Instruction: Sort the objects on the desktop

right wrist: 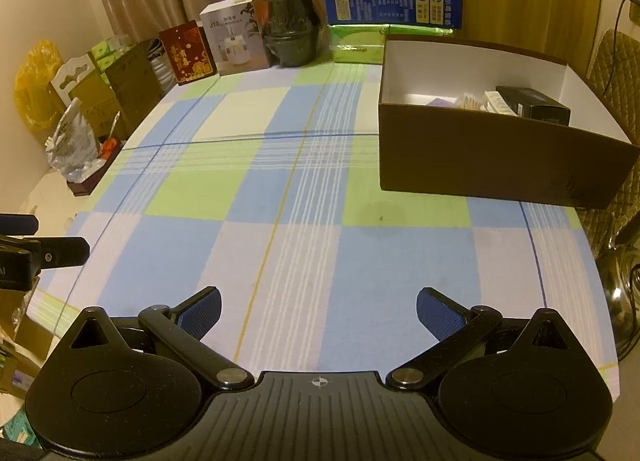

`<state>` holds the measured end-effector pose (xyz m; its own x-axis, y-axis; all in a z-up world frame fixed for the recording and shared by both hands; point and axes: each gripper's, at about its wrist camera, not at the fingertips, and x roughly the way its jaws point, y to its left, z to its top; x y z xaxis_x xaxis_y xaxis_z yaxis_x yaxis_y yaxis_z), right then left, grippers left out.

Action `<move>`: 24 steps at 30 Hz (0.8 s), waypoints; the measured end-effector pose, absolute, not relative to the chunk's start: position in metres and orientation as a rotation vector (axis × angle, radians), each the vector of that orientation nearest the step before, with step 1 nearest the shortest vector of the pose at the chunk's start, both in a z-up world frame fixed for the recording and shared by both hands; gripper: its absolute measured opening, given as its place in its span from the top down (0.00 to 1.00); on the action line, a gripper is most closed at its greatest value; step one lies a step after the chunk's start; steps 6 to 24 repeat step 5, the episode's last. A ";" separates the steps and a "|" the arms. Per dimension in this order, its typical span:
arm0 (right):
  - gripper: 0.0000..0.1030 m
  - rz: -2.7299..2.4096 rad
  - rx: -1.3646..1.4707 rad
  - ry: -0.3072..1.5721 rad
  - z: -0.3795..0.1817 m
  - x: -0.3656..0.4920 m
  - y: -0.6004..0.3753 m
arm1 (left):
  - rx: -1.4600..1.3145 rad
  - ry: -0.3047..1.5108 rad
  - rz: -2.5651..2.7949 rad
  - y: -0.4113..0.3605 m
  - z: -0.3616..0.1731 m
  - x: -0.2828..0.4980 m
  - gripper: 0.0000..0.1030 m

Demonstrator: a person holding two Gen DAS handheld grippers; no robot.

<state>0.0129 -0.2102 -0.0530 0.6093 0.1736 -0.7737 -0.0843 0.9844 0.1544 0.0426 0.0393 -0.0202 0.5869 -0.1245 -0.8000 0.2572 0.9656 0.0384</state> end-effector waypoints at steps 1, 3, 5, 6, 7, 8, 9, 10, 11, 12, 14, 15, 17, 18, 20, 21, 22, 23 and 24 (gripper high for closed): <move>0.02 0.149 0.106 0.905 -0.053 0.013 -0.211 | 0.155 0.917 -0.224 0.039 -0.020 0.043 0.01; 0.02 0.150 0.105 0.906 -0.053 0.015 -0.211 | 0.153 0.915 -0.225 0.038 -0.021 0.044 0.01; 0.02 0.152 0.101 0.906 -0.053 0.016 -0.212 | 0.153 0.915 -0.226 0.037 -0.021 0.046 0.01; 0.02 0.152 0.101 0.906 -0.053 0.016 -0.212 | 0.153 0.915 -0.226 0.037 -0.021 0.046 0.01; 0.02 0.152 0.101 0.906 -0.053 0.016 -0.212 | 0.153 0.915 -0.226 0.037 -0.021 0.046 0.01; 0.02 0.152 0.101 0.906 -0.053 0.016 -0.212 | 0.153 0.915 -0.226 0.037 -0.021 0.046 0.01; 0.02 0.152 0.101 0.906 -0.053 0.016 -0.212 | 0.153 0.915 -0.226 0.037 -0.021 0.046 0.01; 0.02 0.152 0.101 0.906 -0.053 0.016 -0.212 | 0.153 0.915 -0.226 0.037 -0.021 0.046 0.01; 0.02 0.152 0.101 0.906 -0.053 0.016 -0.212 | 0.153 0.915 -0.226 0.037 -0.021 0.046 0.01; 0.02 0.152 0.101 0.906 -0.053 0.016 -0.212 | 0.153 0.915 -0.226 0.037 -0.021 0.046 0.01; 0.02 0.152 0.101 0.906 -0.053 0.016 -0.212 | 0.153 0.915 -0.226 0.037 -0.021 0.046 0.01; 0.02 0.152 0.101 0.906 -0.053 0.016 -0.212 | 0.153 0.915 -0.226 0.037 -0.021 0.046 0.01; 0.02 0.152 0.101 0.906 -0.053 0.016 -0.212 | 0.153 0.915 -0.226 0.037 -0.021 0.046 0.01; 0.02 0.152 0.101 0.906 -0.053 0.016 -0.212 | 0.153 0.915 -0.226 0.037 -0.021 0.046 0.01; 0.02 0.152 0.101 0.906 -0.053 0.016 -0.212 | 0.153 0.915 -0.226 0.037 -0.021 0.046 0.01; 0.02 0.152 0.101 0.906 -0.053 0.016 -0.212 | 0.153 0.915 -0.226 0.037 -0.021 0.046 0.01; 0.02 0.152 0.101 0.906 -0.053 0.016 -0.212 | 0.153 0.915 -0.226 0.037 -0.021 0.046 0.01; 0.02 0.152 0.101 0.906 -0.053 0.016 -0.212 | 0.153 0.915 -0.226 0.037 -0.021 0.046 0.01; 0.02 0.152 0.101 0.906 -0.053 0.016 -0.212 | 0.153 0.915 -0.226 0.037 -0.021 0.046 0.01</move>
